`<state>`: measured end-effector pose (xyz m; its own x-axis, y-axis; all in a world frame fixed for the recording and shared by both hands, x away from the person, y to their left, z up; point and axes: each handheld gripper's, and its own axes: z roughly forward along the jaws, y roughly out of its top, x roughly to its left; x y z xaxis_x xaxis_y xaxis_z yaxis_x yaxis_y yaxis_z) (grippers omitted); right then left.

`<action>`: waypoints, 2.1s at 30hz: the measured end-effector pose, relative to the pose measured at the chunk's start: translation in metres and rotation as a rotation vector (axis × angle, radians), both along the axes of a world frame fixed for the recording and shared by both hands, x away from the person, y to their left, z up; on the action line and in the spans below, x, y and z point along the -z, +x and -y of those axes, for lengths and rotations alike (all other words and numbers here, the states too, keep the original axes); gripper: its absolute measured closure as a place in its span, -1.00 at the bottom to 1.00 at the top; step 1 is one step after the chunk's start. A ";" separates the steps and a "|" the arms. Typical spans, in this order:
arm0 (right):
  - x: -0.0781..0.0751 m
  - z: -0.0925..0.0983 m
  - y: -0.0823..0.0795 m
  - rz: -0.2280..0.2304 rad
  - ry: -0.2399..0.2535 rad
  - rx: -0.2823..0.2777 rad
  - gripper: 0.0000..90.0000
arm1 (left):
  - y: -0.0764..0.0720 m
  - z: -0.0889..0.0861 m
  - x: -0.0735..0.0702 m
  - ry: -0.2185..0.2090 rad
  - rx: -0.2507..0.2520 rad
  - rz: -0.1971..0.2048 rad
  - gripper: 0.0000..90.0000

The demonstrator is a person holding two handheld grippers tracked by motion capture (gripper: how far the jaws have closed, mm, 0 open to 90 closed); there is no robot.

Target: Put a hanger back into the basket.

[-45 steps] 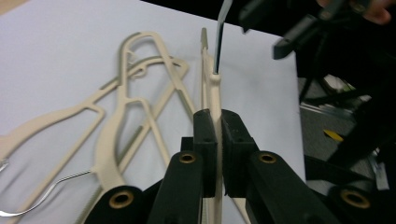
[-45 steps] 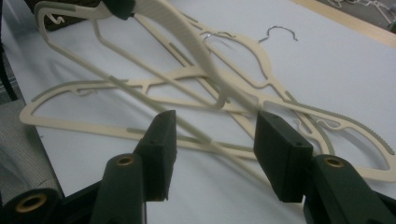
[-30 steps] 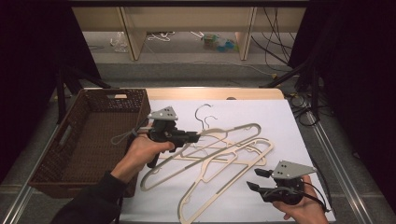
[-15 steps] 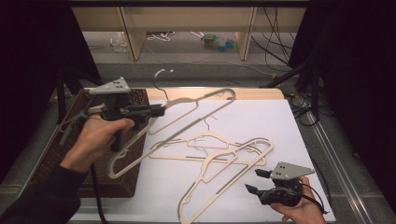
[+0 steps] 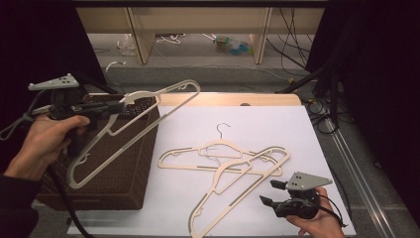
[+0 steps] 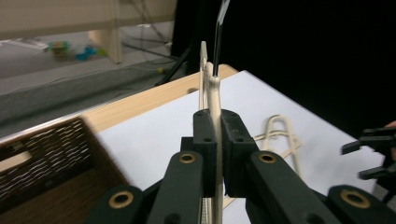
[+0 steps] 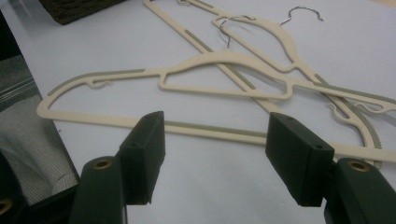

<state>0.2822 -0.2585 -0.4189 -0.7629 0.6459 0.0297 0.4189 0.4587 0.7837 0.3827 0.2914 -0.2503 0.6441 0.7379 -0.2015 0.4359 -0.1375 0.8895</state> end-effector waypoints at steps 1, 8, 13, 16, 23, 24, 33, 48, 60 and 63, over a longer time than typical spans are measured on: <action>0.001 0.000 0.000 -0.002 -0.003 -0.002 -0.13 | 0.001 -0.006 0.001 0.011 -0.013 -0.005 0.91; 0.003 -0.002 0.001 -0.007 -0.007 -0.012 -0.13 | 0.002 -0.039 0.009 0.063 -0.089 -0.041 0.90; 0.003 -0.002 0.001 -0.018 -0.004 -0.011 -0.12 | 0.005 -0.057 0.017 0.092 -0.130 -0.066 0.90; 0.004 -0.002 0.001 -0.021 -0.008 -0.009 -0.12 | 0.007 -0.066 0.020 0.101 -0.144 -0.076 0.90; 0.004 -0.003 0.002 -0.020 -0.009 -0.020 -0.12 | 0.013 -0.082 0.025 0.093 -0.176 -0.075 0.91; 0.004 -0.003 0.002 -0.017 -0.011 -0.016 -0.12 | 0.014 -0.084 0.026 0.095 -0.180 -0.077 0.91; 0.005 -0.003 0.002 -0.024 -0.010 -0.015 -0.12 | 0.021 -0.090 0.045 0.106 -0.167 -0.098 0.90; 0.005 -0.003 0.003 -0.025 -0.014 -0.025 -0.12 | 0.047 -0.084 0.080 0.195 -0.144 -0.143 0.90; 0.007 -0.003 0.002 -0.032 -0.015 -0.026 -0.12 | 0.054 -0.099 0.108 0.266 -0.160 -0.216 0.90; 0.007 -0.004 0.002 -0.035 -0.019 -0.032 -0.12 | 0.053 -0.101 0.113 0.283 -0.173 -0.231 0.89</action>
<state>0.2846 -0.2544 -0.4260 -0.7819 0.6218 0.0451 0.4308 0.4867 0.7600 0.4361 0.3923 -0.3629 0.4667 0.8788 -0.0998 0.6580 -0.2696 0.7031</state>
